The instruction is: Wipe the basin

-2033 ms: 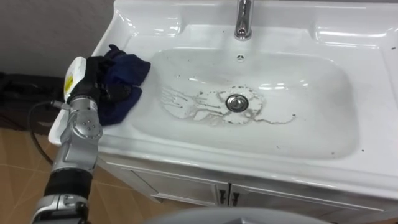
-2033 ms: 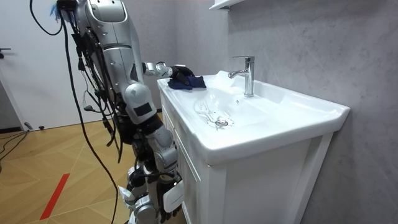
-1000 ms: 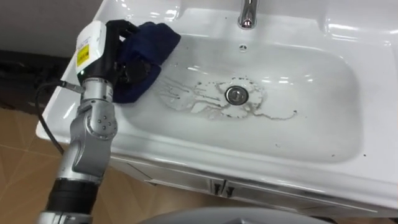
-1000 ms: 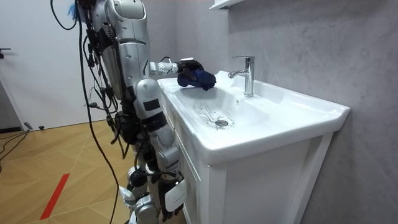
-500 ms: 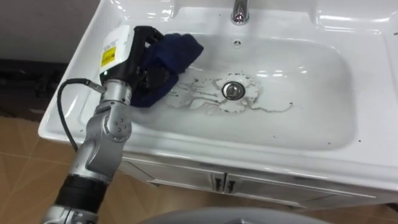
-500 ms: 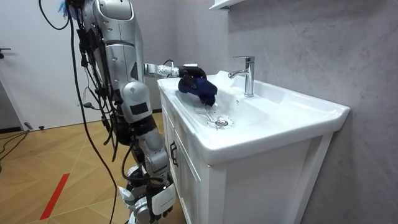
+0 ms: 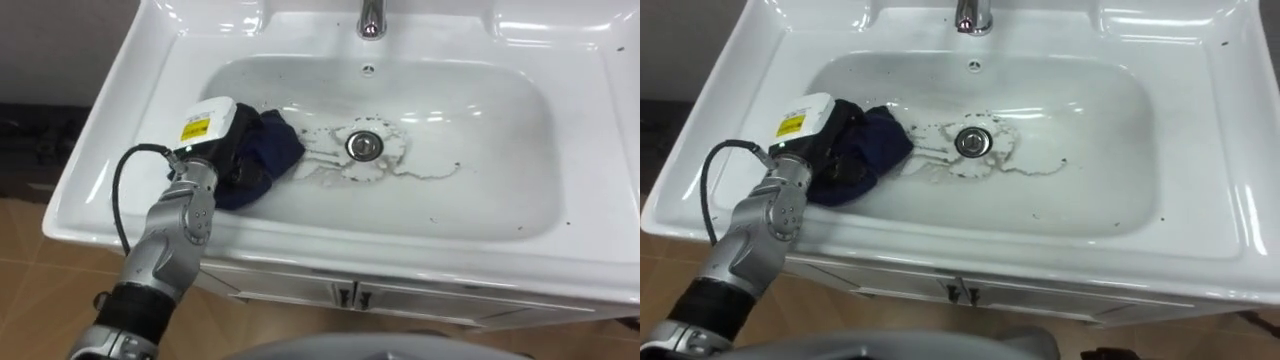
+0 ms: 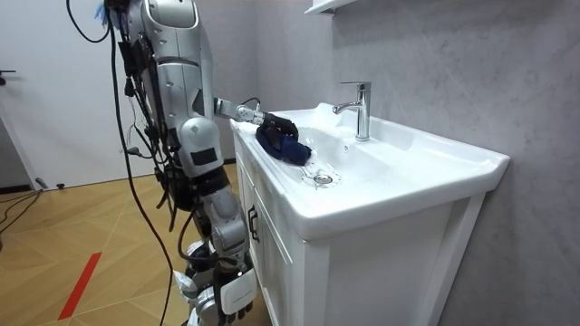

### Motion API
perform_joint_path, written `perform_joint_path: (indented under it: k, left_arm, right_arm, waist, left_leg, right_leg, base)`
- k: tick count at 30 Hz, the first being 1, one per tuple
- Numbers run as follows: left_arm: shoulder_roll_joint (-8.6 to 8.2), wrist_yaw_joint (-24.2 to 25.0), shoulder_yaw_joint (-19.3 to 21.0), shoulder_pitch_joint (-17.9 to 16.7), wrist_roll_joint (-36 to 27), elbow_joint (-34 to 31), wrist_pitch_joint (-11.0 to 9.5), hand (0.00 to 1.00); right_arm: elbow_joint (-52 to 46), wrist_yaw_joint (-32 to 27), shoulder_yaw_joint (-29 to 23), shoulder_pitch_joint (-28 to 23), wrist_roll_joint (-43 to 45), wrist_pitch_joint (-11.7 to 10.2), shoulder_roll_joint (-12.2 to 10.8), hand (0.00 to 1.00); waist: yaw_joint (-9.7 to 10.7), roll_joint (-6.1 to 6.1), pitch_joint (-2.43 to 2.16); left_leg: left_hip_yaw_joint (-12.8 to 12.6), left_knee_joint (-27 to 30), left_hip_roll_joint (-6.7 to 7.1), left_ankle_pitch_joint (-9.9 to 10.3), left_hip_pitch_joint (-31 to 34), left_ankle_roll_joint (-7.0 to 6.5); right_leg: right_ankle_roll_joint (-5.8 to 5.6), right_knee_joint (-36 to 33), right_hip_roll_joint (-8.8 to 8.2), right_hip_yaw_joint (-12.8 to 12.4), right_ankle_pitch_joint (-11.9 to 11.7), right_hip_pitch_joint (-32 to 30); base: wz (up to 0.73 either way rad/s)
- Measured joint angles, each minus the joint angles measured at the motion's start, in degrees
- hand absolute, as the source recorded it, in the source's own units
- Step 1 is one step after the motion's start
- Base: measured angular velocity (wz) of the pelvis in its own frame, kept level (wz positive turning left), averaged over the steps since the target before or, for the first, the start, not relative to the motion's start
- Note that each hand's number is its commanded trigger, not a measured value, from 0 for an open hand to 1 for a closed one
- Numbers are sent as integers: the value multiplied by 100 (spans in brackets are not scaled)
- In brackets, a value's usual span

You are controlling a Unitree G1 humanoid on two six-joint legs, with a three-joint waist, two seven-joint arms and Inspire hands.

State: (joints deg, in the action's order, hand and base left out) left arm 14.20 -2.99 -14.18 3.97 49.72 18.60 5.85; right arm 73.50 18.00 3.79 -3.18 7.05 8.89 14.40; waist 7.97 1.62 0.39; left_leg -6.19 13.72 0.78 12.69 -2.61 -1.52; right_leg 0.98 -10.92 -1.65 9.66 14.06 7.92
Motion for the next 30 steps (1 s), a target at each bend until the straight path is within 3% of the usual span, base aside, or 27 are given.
perform_joint_path:
  k: [3,9,11,16,21,26,30]
  left_arm:
    - [-9,39,-5,119,-1,215,-4,100]
    - [-27,164,-4,369,193,593,13,100]
    - [-27,281,-44,429,223,640,78,100]
    - [-26,584,-47,483,326,621,169,100]
    - [-26,995,-46,537,376,473,277,100]
    - [-27,1479,-74,819,142,581,419,100]
    - [-26,1597,-266,892,-55,620,539,100]
  right_arm:
    - [1,-72,-3,6,0,49,5,0]
    - [-7,-111,0,32,-32,163,1,0]
    - [1,-161,2,54,-50,242,8,0]
    - [11,-188,-2,59,-53,259,10,0]
    - [-2,-185,-2,54,-127,319,5,0]
    - [-12,-173,-6,73,-126,326,22,0]
    - [-11,-173,0,138,-207,375,47,0]
  waist:
    - [13,32,-22]
    - [33,74,-20]
    - [40,69,-5]
    - [125,147,-13]
    - [125,149,-14]
    - [169,132,-6]
    - [293,124,1]
  left_leg:
    - [-28,21,-4,2,-17,2]
    - [-49,96,-40,69,-9,37]
    - [-114,108,-45,73,-7,31]
    - [-131,187,-45,84,15,15]
    - [-124,203,-44,81,31,16]
    - [-138,198,-29,80,19,15]
    - [-139,197,-14,80,26,15]
  right_leg:
    - [3,-39,3,-12,-2,0]
    - [22,-88,64,-128,-12,1]
    - [24,-76,66,-174,-13,-7]
    - [18,-67,56,-161,-8,-76]
    - [20,-82,16,-163,-5,-84]
    - [17,-82,-12,-144,13,-75]
    - [3,-75,-26,-131,23,-71]
  base:
    - [-2]
    - [-7]
    - [-11]
    - [-1]
    - [1]
    - [0]
    - [3]
